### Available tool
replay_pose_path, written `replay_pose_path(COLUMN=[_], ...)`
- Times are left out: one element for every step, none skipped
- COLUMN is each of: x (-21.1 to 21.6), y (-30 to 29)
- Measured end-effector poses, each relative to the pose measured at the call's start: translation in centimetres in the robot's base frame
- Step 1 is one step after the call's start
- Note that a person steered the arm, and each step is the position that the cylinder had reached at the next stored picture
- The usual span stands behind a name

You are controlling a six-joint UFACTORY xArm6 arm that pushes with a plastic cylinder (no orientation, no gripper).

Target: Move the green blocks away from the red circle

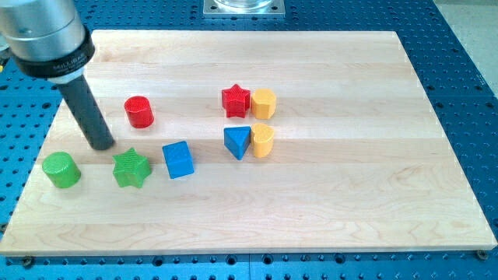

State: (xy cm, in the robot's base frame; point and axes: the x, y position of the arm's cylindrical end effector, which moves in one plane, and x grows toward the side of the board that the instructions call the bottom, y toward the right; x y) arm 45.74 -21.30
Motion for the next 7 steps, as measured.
replay_pose_path(x=[-0.1, 0.3, 2.6, 5.2, 6.0, 6.3, 2.0], y=[4.2, 7.6, 7.3, 10.6, 7.3, 3.6, 4.8])
